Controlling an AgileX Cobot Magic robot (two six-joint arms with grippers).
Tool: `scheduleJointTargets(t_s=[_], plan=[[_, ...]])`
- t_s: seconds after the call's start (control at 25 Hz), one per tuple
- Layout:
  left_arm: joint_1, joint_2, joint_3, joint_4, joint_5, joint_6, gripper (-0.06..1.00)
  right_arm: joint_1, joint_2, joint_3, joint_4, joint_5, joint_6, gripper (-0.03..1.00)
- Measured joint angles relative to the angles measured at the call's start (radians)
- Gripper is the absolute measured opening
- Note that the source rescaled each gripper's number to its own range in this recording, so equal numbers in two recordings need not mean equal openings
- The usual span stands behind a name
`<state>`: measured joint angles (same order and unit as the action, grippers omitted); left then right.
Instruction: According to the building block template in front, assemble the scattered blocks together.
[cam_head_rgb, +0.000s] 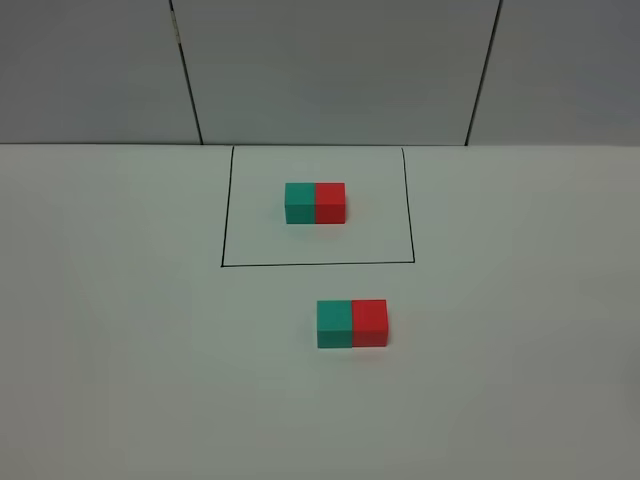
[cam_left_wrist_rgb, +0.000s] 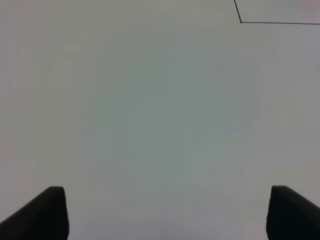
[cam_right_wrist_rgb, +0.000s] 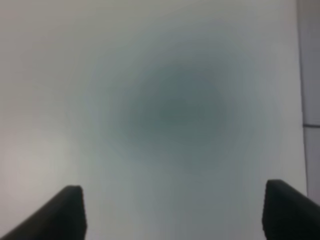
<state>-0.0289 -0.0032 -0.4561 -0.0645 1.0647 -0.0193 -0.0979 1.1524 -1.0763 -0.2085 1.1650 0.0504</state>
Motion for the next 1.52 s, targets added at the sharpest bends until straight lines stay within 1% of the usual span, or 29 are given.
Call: scheduleJointTargets(t_s=[0.12,0.32,0.52,0.68,0.88,1.24,1.52], plan=[[0.000,0.000,0.000,0.000,0.000,0.000,0.85,-0.007,-0.121,0.088,-0.025,-0.002,0.022,0.92],[0.000,0.000,0.000,0.000,0.000,0.000,0.85,-0.009,-0.285,0.204,-0.024,-0.009,0.045,0.92],[0.000,0.000,0.000,0.000,0.000,0.000,0.85,0.025,-0.430,0.308,-0.001,-0.056,0.064,0.91],[0.000,0.000,0.000,0.000,0.000,0.000,0.85,0.060,-0.513,0.381,0.013,-0.062,0.085,0.91],[0.000,0.000,0.000,0.000,0.000,0.000,0.85,0.099,-0.624,0.446,0.016,-0.073,0.106,0.89],[0.000,0.000,0.000,0.000,0.000,0.000,0.85,0.101,-0.806,0.555,0.033,-0.093,0.124,0.83],[0.000,0.000,0.000,0.000,0.000,0.000,0.85,0.101,-0.894,0.570,0.035,-0.095,0.134,0.78]])
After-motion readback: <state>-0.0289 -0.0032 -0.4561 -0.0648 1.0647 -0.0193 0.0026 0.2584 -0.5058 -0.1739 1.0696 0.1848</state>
